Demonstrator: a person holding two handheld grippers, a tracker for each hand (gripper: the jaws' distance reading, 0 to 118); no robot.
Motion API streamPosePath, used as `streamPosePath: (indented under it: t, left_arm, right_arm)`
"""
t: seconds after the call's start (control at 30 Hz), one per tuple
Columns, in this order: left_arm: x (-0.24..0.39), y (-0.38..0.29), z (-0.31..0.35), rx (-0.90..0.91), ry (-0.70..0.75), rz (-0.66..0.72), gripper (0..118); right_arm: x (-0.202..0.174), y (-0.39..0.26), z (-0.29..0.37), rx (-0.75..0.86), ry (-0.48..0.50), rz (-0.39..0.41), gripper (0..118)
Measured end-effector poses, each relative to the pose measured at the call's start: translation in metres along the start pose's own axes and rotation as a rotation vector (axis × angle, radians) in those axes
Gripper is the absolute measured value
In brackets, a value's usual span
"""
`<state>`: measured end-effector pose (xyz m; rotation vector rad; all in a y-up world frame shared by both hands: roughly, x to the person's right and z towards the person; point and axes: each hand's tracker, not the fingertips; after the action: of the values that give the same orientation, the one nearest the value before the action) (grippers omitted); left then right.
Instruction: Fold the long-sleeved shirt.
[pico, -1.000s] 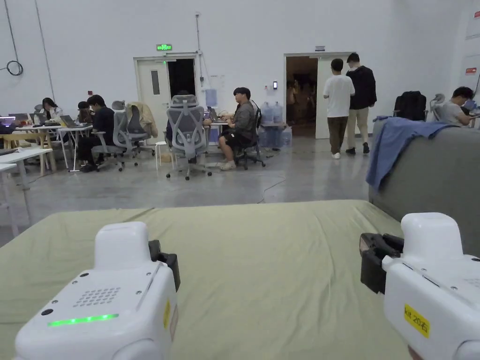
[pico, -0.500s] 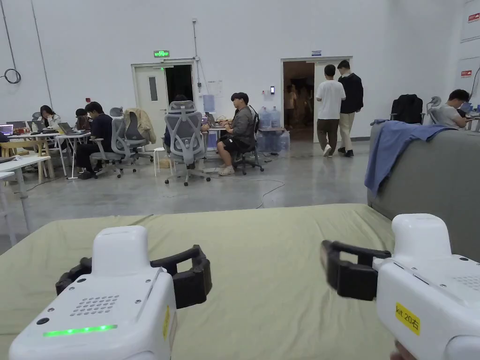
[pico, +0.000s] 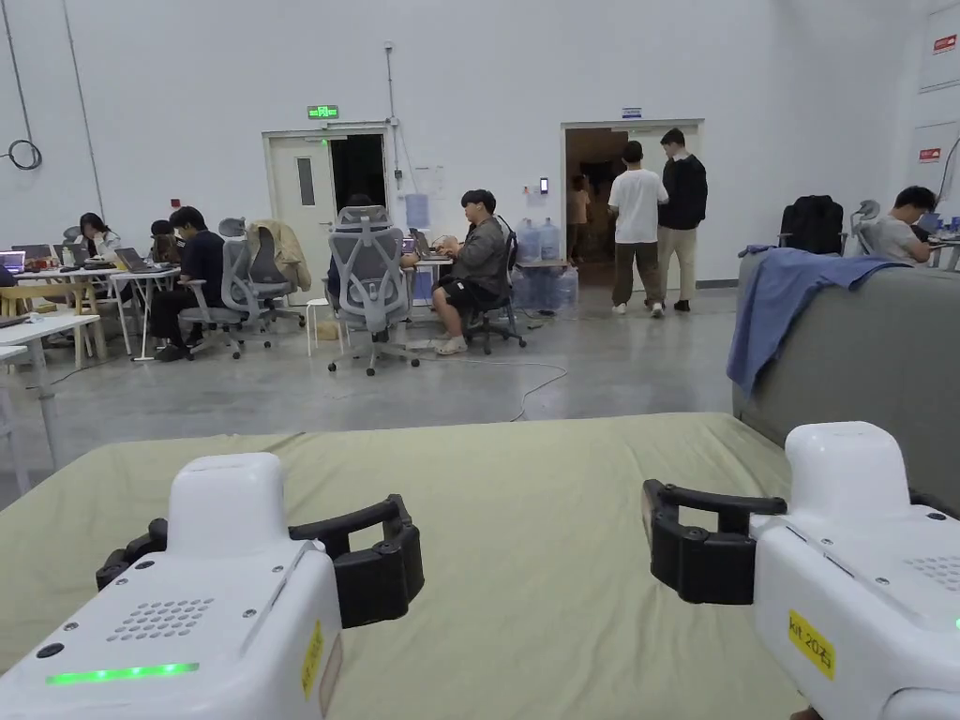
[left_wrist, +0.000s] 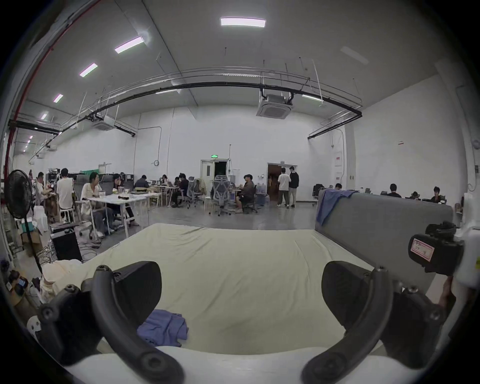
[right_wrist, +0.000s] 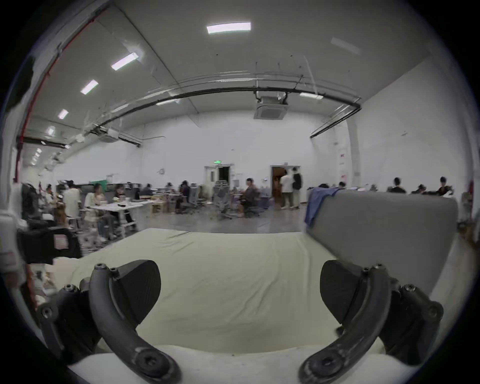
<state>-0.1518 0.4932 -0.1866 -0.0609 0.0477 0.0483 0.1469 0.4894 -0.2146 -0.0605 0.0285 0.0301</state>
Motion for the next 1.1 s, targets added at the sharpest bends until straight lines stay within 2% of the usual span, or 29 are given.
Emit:
streamPosePath:
  t: [0.03,0.1,0.2,0.23,0.4,0.6,0.9,1.1]
  left_arm:
    - [-0.001,0.000,0.001,-0.003,-0.002,0.001,118]
    - [-0.001,0.001,0.003,0.000,0.001,-0.001,118]
    - [-0.002,0.002,0.003,0.007,-0.006,0.011,118]
    - [-0.002,0.002,0.003,0.006,-0.014,0.018,118]
    - [-0.002,0.000,0.002,-0.021,-0.040,0.024,118]
    - [-0.006,-0.002,0.003,-0.029,-0.042,0.022,118]
    - [-0.010,-0.002,0.005,-0.025,-0.042,0.021,118]
    - [-0.008,-0.002,0.007,-0.033,-0.048,0.009,118]
  right_arm:
    - [-0.003,-0.001,-0.001,0.011,-0.043,0.029,118]
    - [-0.008,-0.005,0.006,0.019,-0.051,0.049,118]
    - [-0.005,-0.003,0.003,0.008,0.068,-0.008,118]
    - [-0.003,-0.005,0.010,0.000,0.079,-0.032,118]
    - [-0.010,-0.005,0.012,0.014,0.053,-0.026,118]
    - [-0.005,-0.002,0.018,0.028,0.104,-0.081,118]
    - [-0.007,0.009,0.029,0.056,0.096,-0.087,118]
    - [-0.010,0.010,0.030,0.053,0.073,-0.055,118]
